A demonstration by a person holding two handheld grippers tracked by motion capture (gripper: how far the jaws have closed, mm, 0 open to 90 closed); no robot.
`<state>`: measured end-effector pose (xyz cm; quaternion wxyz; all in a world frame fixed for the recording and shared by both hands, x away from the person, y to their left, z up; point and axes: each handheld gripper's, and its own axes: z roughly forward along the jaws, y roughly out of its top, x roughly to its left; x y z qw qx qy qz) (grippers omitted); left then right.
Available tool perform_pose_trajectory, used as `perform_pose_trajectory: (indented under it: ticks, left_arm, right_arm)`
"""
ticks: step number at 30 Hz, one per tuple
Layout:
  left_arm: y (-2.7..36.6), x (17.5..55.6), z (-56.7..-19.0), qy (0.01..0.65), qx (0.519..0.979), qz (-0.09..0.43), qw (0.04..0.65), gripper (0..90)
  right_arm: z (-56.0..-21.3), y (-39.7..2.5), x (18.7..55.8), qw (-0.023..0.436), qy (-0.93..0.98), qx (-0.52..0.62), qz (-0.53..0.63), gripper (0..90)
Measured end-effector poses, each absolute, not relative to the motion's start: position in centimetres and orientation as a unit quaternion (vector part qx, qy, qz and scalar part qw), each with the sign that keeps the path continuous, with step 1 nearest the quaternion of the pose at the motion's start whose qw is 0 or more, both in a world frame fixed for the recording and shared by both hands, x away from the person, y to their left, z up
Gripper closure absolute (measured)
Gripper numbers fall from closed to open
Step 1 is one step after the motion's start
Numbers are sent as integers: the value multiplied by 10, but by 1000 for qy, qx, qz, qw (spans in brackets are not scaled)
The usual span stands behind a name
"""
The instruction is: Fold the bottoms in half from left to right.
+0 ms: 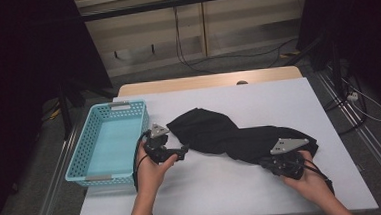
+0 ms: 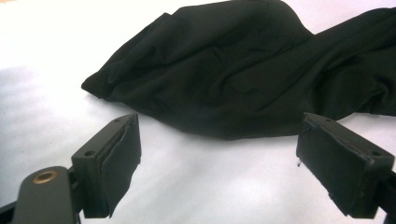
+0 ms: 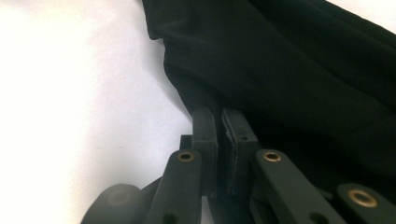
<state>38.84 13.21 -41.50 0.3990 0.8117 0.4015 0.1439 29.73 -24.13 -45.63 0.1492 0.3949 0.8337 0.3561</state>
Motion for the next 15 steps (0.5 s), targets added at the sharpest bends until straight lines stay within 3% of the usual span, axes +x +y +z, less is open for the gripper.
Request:
perform_pose_trajectory:
  ticks: [15]
  left_arm:
    - [130, 389, -416, 400, 813, 142, 399, 147]
  right_arm:
    - [-441, -266, 284, 125, 822, 402, 384, 862]
